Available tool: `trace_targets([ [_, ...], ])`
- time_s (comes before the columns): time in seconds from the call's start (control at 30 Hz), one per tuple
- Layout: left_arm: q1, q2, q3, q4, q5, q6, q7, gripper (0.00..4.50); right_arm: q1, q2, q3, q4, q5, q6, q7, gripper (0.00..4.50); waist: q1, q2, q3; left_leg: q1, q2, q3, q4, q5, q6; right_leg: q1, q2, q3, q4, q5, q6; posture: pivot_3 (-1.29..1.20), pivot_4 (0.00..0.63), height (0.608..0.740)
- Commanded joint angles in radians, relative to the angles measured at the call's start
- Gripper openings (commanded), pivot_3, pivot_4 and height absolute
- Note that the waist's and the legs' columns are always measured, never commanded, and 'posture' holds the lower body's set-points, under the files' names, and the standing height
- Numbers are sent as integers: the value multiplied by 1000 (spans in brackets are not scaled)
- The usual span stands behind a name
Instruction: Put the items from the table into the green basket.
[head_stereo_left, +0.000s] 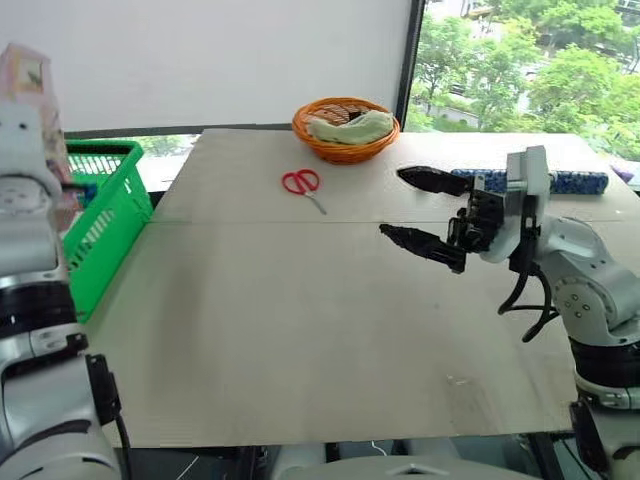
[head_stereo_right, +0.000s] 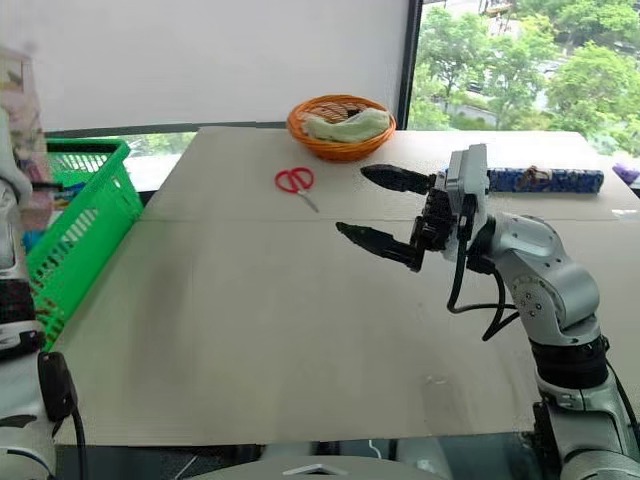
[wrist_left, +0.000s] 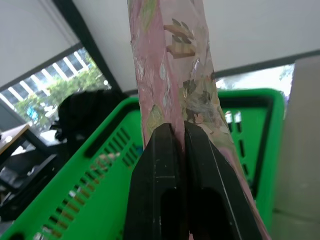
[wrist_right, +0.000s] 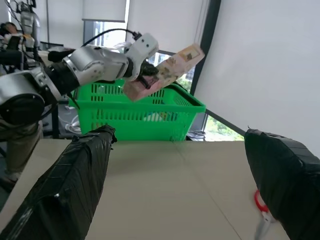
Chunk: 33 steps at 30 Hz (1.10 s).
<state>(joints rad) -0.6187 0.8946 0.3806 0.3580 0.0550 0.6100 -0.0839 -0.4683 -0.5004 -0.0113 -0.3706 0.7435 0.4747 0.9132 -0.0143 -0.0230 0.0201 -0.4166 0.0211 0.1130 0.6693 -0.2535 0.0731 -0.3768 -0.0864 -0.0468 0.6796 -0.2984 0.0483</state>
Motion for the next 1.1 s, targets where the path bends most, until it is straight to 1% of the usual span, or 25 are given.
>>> trace_targets([
  [0.03,-13,41,35,-70,6,-18,15,48,-29,0,-10,-3,19,0,18,4500,10,-3,0,0,0,-1,0,0,0,0,-1,-1,0,0,0,3,0,740],
  [0.07,-11,41,39,-70,7,-15,19,48,-33,0,-10,-1,20,2,19,4500,13,-4,0,-1,-1,-1,0,0,0,0,-1,-2,0,0,0,3,0,740],
  [0.13,-7,33,48,-66,-2,-10,19,686,-37,1,-11,-1,20,7,15,4500,11,-4,0,-1,-2,-1,-1,0,0,0,-3,-2,0,0,0,4,0,740],
  [0.17,-7,27,52,-63,-7,-9,19,833,-38,0,-10,0,17,8,16,4500,9,-4,0,-1,-2,-1,-1,0,0,0,-3,-1,0,0,0,4,0,740],
  [0.2,-8,22,52,-59,-9,-11,21,1380,-37,-2,-9,2,13,7,18,4500,5,-4,0,-1,-2,-2,-1,0,0,0,-3,-2,0,0,0,4,0,740],
  [0.3,-9,16,55,-52,-5,-5,38,2700,-30,-7,-8,-1,4,7,20,4500,-2,-3,0,-1,-2,-1,-2,0,-1,0,-3,-1,0,0,0,-6,0,740],
  [0.4,-20,14,61,-43,-13,-15,49,2700,-22,-13,-12,-2,1,8,17,4500,-7,-3,0,-1,-2,-1,-2,0,-1,-1,-2,-1,0,0,0,-11,0,740],
  [0.47,-43,3,59,-34,-33,-59,35,2700,-7,-21,-16,-1,-7,6,16,4500,-6,-3,0,-1,-2,-1,-2,0,-1,-1,-2,-1,0,0,0,-14,0,740],
  [0.53,-71,-32,32,-47,-85,-143,-43,2700,40,-40,-21,17,-37,-14,31,4500,1,-5,-1,-1,-2,-1,-2,0,-1,-1,-3,-1,0,0,0,-17,0,740],
  [0.57,-77,-55,11,-63,-119,-171,-105,2700,68,-54,-21,34,-62,-32,40,4500,5,-6,-1,-1,-2,-1,-2,0,-1,0,-3,-1,-1,0,0,-17,0,740],
  [0.6,-62,-88,-23,-112,-171,-163,-197,2700,104,-73,-19,60,-104,-66,52,4500,5,-5,-1,-1,-3,-1,-2,0,-1,0,-4,-2,-1,0,0,-19,0,740],
  [0.63,-35,-119,-57,-163,-220,-146,-282,2700,135,-85,-21,88,-135,-94,60,4500,7,-5,-2,-1,-3,-1,-2,0,-1,0,-4,-2,-1,0,0,-19,0,740],
  [0.7,77,-182,-138,-285,-300,-158,-438,2700,186,-80,-47,166,-182,-147,34,4500,2,-4,-2,-1,-5,-1,-2,0,-1,1,-7,-3,-1,0,0,-27,0,740],
  [0.73,172,-241,-169,-359,-361,-133,-486,2700,217,-96,-32,246,-281,-211,-13,4500,-2,-1,-2,0,-6,0,-2,0,-1,1,-7,-1,-1,0,0,-38,0,740],
  [0.77,259,-285,-199,-417,-395,-121,-513,2700,250,-111,-20,309,-354,-270,-32,4500,-9,4,-7,0,-6,0,-2,0,0,1,-7,-1,-1,0,0,-50,0,740],
  [0.8,340,-331,-220,-461,-423,-95,-519,2700,286,-118,-17,361,-402,-338,-32,4500,-17,9,-11,2,-6,2,-2,0,0,2,-8,1,-2,0,0,-60,0,740],
  [0.83,405,-359,-247,-490,-415,-86,-508,2700,314,-118,-20,397,-435,-382,-45,4500,-30,12,-12,3,-6,5,-2,-1,2,4,-8,1,-2,0,0,-67,0,740],
  [0.9,496,-393,-283,-528,-398,-98,-504,2700,342,-101,-36,435,-451,-418,-73,4500,-46,8,-6,2,-5,8,-2,1,7,1,-7,3,-1,-1,1,-75,0,740],
  [0.93,538,-402,-309,-538,-381,-108,-499,2700,356,-91,-43,443,-454,-434,-82,4500,-57,8,-6,0,-1,8,-2,2,6,-1,-2,3,0,-1,0,-88,0,740],
  [0.97,569,-404,-338,-543,-361,-118,-497,2700,366,-81,-49,447,-455,-441,-92,4500,-60,9,-6,1,2,8,-2,4,4,-2,1,3,1,-1,-1,-88,0,740],
  [1.03,610,-427,-368,-555,-364,-124,-501,2700,385,-63,-61,444,-445,-445,-104,4500,-62,21,-6,7,4,7,-3,5,1,1,4,3,5,-2,-6,-99,0,740],
  [1.07,616,-435,-382,-559,-357,-132,-498,2700,391,-58,-64,441,-443,-447,-105,4500,-60,24,-4,10,4,8,-4,5,1,4,3,3,5,-1,-6,-99,0,740],
  [1.1,618,-443,-393,-561,-351,-138,-497,2700,395,-55,-65,440,-443,-451,-104,4500,-60,24,-4,17,4,8,-5,3,2,9,3,4,5,-2,-7,-99,0,740],
])
